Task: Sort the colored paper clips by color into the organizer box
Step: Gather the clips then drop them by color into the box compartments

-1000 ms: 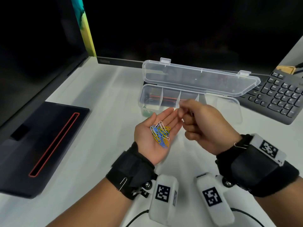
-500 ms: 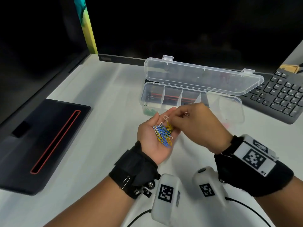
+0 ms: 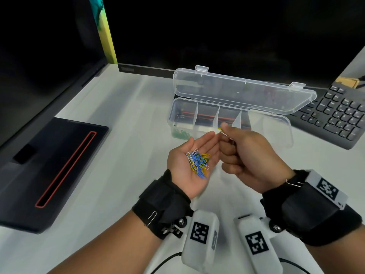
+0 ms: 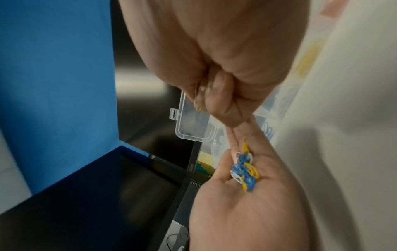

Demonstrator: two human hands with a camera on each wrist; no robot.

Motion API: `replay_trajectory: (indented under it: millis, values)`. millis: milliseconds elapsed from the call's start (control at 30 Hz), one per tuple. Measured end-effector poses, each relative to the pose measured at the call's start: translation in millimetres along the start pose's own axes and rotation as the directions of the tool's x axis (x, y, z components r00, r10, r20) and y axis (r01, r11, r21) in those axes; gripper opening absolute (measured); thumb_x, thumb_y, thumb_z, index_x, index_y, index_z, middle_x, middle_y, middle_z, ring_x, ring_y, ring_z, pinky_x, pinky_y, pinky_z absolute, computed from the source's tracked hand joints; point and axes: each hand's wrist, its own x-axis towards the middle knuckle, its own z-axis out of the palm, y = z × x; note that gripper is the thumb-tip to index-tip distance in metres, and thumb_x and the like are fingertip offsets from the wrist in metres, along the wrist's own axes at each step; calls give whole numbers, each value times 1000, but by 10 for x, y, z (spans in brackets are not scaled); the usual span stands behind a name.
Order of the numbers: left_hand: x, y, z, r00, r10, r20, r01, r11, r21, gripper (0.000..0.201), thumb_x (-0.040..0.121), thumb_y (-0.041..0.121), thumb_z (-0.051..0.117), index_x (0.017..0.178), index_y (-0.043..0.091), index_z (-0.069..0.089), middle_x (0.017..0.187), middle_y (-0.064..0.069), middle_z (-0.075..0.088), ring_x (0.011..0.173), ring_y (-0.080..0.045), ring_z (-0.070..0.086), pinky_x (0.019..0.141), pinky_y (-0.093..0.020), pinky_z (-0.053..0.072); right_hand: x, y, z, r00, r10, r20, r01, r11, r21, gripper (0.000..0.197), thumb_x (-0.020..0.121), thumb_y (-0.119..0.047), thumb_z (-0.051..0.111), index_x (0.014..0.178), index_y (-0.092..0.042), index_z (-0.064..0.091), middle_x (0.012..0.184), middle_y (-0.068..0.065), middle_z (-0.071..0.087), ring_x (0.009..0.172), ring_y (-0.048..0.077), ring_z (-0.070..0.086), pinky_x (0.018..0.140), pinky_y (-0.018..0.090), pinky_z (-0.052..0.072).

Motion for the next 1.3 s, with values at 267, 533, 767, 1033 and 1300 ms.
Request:
replay_trajectory:
  millis: [267,533,767,1033,1300]
  values:
    - [-40,-50,10,993,-67,95,67,998,4,58,101,27,24,93,-3,74,84,-14,72,75,-21,70,77,-29,55,145,19,27,962,-249,111,215,441,-871,48,67,-64,68,58,-18,59,75,1,74,68,23,68,66,41,54]
    - [15,-30,-11,998,-27,48,28,999,-24,45,101,24,29,113,-7,60,109,-22,68,96,-29,69,88,-38,55,81,-53,-19,966,-257,12,211,766,-607,45,88,-38,66,53,-14,51,40,-12,48,36,8,42,41,22,34]
    - [27,56,-28,999,2,39,-2,1000,15,45,101,27,29,110,-2,62,104,-18,72,92,-24,72,85,-34,56,12,46,-119,994,67,87,-80,986,147,26,92,-17,52,68,-17,41,53,3,39,36,9,24,32,16,20]
    - [14,80,-25,999,0,47,-1,1000,19,44,101,27,29,110,0,63,104,-16,72,91,-22,72,73,-31,56,-20,87,-117,987,37,159,-71,975,210,13,79,2,42,78,-8,52,63,8,44,44,12,30,41,23,25]
    - [3,61,3,998,16,60,-13,999,-41,44,101,24,31,112,-6,61,106,-23,70,90,-32,72,81,-39,58,-57,22,-143,999,34,-15,-35,999,-42,48,92,-30,52,49,-12,40,53,0,24,48,15,18,45,26,13]
